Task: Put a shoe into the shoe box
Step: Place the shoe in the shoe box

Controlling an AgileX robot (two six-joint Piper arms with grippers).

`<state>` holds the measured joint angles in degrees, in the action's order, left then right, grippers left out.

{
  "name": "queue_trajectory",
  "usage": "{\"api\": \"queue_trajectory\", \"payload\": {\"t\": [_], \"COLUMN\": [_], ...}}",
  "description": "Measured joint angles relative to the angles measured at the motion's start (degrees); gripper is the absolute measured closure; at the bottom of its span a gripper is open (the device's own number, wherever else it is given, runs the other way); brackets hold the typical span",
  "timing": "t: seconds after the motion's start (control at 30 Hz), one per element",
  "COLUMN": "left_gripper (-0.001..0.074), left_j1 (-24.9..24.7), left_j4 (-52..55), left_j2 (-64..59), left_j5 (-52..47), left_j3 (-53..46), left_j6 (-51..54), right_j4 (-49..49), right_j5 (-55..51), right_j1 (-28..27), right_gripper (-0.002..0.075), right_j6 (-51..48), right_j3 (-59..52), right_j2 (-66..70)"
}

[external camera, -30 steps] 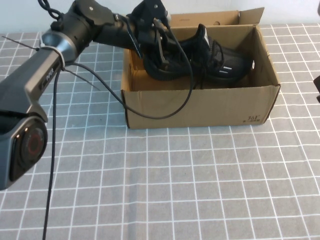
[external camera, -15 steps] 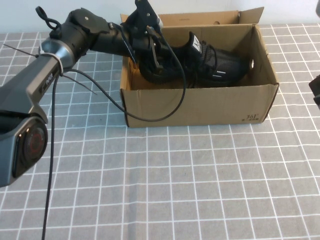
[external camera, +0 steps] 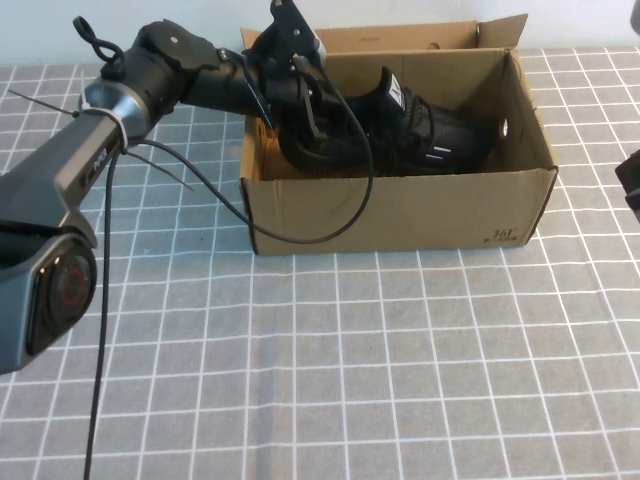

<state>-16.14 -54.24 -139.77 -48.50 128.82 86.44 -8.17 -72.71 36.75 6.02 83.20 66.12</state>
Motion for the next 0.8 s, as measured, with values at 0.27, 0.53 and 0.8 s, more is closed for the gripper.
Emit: {"api": "queue_trajectory", "payload": {"t": [0.27,0.53,0.8], "left_gripper": [0.0715,0.0605,0.0403], "left_j1": [0.1,0.1,0.1], "left_j4": [0.0,-0.3,-2.7], "left_j2": [-0.3,-1.1,-1.1], "left_j5": [3.0,6.6,10.6], "left_j3": [0.0,0.0,0.1], "left_j6": [-3.0,-3.1,-3.4], "right_j4": [0.1,1.3,2.0], "right_j5": [0.0,0.0,0.0], "right_j1": [0.0,0.0,0.0], "right_gripper": [0.0742,0.0742,0.0742], "right_j6": [0.0,0.0,0.0], "right_j3": [0.0,0.0,0.0], "right_j2": [0.0,0.0,0.0]}}
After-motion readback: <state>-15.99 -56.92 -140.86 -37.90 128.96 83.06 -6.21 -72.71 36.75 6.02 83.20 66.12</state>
